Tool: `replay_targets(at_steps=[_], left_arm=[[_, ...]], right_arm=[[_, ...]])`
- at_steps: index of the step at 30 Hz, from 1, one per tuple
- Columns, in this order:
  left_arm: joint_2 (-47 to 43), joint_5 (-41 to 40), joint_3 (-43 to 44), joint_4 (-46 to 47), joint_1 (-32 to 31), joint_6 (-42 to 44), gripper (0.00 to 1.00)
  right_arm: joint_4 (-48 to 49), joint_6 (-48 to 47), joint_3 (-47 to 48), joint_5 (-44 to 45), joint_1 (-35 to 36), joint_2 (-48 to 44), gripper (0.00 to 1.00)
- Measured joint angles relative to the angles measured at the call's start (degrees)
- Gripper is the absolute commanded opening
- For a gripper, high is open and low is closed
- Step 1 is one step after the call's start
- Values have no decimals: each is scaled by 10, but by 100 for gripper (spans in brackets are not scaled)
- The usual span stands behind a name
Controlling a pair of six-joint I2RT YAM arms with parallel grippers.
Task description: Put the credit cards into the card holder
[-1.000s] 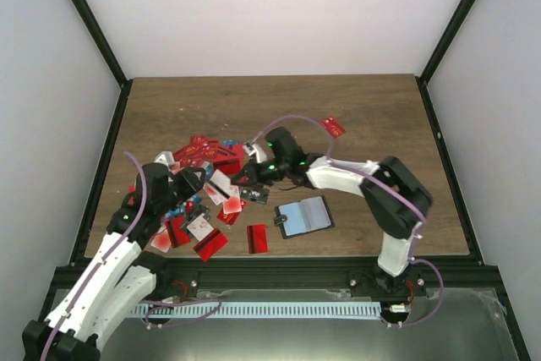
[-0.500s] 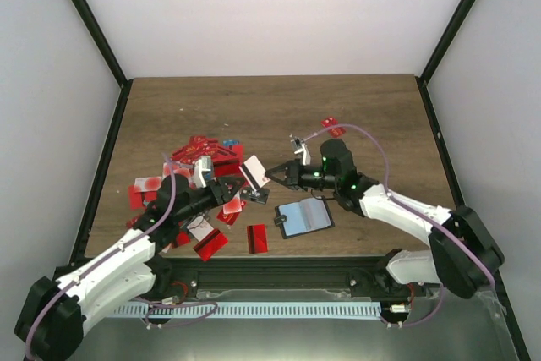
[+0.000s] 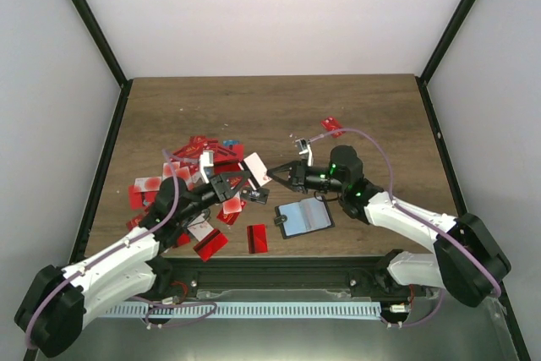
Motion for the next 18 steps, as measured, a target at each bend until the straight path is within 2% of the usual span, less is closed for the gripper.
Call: replay_targets(at_steps=[4, 8, 10, 13, 18], left_arm=[[11, -1, -1, 14, -2, -7, 14], [24, -1, -2, 34, -4, -12, 4], [31, 0, -1, 47, -4, -15, 4], [40, 4, -1, 58, -6, -17, 4], [52, -10, 12, 6, -19, -8, 4]], right_arm=[[16, 7, 0, -7, 0, 0, 1], [26, 9, -1, -13, 0, 0, 1], [29, 9, -7, -12, -2, 0, 2], [9, -7, -9, -6, -5, -1, 20], [-154, -104, 7, 76, -3, -42, 50]])
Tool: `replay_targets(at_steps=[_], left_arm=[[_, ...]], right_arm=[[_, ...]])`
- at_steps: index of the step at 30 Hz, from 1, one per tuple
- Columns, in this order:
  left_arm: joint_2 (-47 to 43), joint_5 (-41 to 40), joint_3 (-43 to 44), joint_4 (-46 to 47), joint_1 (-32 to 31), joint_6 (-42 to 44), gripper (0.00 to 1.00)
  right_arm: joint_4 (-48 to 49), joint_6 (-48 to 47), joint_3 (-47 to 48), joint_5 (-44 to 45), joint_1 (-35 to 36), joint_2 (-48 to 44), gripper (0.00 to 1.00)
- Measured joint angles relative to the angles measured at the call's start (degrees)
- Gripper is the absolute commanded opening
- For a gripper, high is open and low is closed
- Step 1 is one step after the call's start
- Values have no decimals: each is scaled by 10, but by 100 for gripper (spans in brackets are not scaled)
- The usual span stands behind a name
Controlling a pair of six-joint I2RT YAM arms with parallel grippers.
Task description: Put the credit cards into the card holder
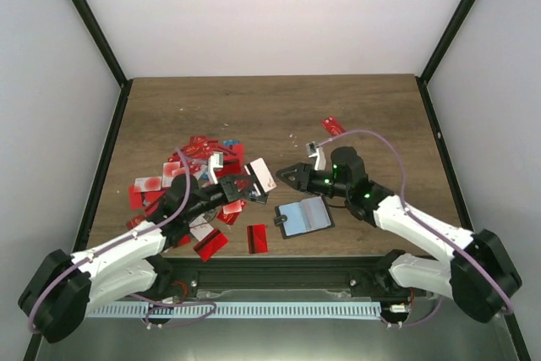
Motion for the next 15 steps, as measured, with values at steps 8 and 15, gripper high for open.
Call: replay_targets(at_steps=[8, 15], left_arm=[[120, -23, 10, -29, -69, 6, 4], [261, -18, 49, 5, -129, -14, 4]], right_arm=[[-219, -105, 0, 245, -9, -106, 79], [-308, -114, -48, 351, -43, -101, 81]])
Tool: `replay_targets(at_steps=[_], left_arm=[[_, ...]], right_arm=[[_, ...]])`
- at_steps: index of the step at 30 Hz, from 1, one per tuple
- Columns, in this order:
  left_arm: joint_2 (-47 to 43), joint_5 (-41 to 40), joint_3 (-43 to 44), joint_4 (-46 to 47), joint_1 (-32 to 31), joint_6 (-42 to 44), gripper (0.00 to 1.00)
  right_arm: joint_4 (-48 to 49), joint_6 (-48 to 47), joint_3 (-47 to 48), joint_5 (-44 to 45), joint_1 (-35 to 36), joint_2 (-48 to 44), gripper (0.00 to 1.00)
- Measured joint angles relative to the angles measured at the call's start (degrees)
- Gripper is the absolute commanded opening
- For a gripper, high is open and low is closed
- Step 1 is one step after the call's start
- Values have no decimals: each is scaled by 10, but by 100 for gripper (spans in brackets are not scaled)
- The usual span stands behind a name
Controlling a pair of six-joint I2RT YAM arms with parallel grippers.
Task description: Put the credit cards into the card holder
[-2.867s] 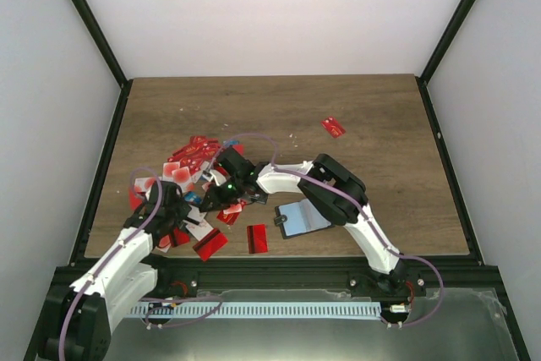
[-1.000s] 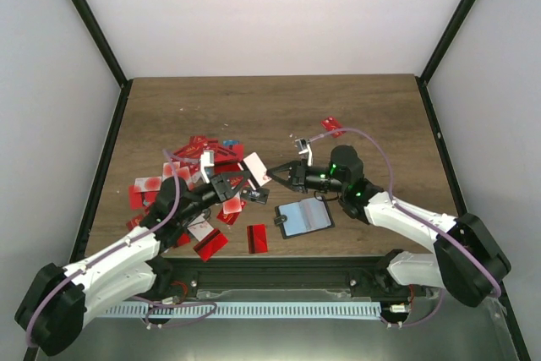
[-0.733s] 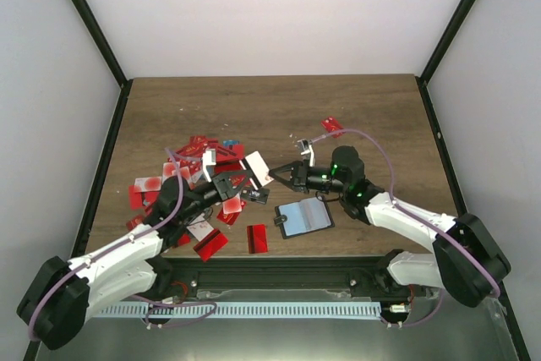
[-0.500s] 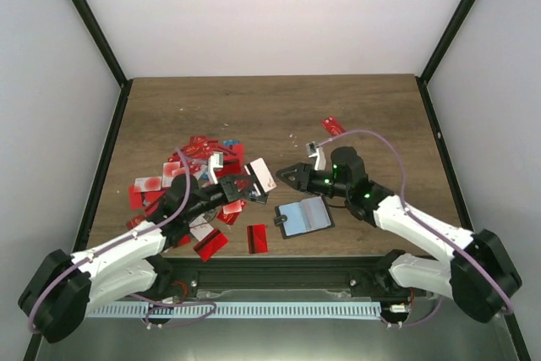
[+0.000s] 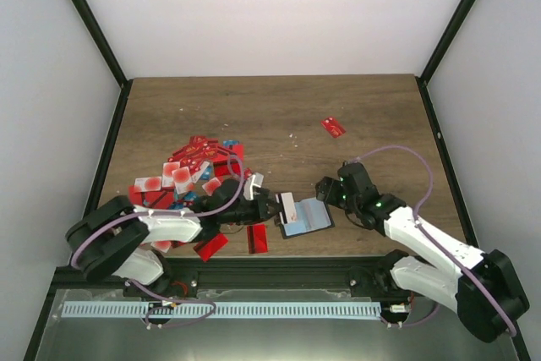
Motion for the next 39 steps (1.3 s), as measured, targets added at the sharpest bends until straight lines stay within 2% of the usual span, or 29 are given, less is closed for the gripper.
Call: replay_targets(at_steps=[5, 11, 22, 39], left_arm=[[63, 10, 28, 33, -24, -24, 4], [96, 8, 29, 38, -29, -60, 4], [180, 31, 39, 76, -35, -99, 4], [214, 66, 58, 127, -35, -113, 4]], right_arm=[[-12, 9, -26, 14, -10, 28, 81], [5, 19, -60, 4, -10, 50, 81], [85, 28, -86, -49, -12, 65, 79], [133, 27, -106, -92, -14, 62, 78]])
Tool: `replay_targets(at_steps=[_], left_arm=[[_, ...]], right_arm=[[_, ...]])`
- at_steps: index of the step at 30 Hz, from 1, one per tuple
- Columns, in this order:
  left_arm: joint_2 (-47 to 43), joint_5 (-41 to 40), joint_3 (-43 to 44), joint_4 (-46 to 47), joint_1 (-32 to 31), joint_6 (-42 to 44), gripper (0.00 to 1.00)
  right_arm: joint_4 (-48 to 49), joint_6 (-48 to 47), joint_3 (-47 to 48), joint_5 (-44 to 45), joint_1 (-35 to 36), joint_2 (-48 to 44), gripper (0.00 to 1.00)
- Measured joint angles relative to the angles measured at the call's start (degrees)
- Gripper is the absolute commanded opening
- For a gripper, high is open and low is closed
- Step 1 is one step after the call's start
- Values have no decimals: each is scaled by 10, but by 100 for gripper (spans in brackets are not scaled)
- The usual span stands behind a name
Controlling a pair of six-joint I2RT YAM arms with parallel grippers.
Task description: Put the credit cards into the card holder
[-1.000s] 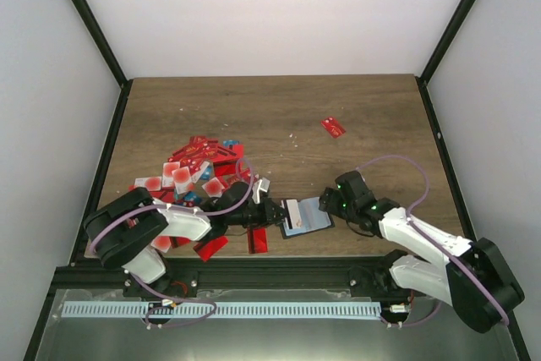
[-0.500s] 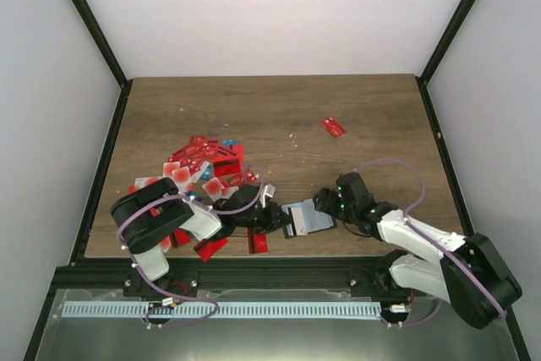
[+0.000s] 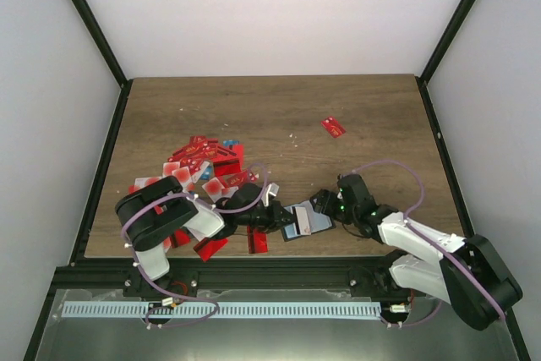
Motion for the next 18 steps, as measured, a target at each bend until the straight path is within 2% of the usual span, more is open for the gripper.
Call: replay_targets(at_steps=[18], left_arm=[[21, -1, 14, 9, 0, 0, 4]], right_arm=[[33, 3, -25, -38, 0, -16, 78]])
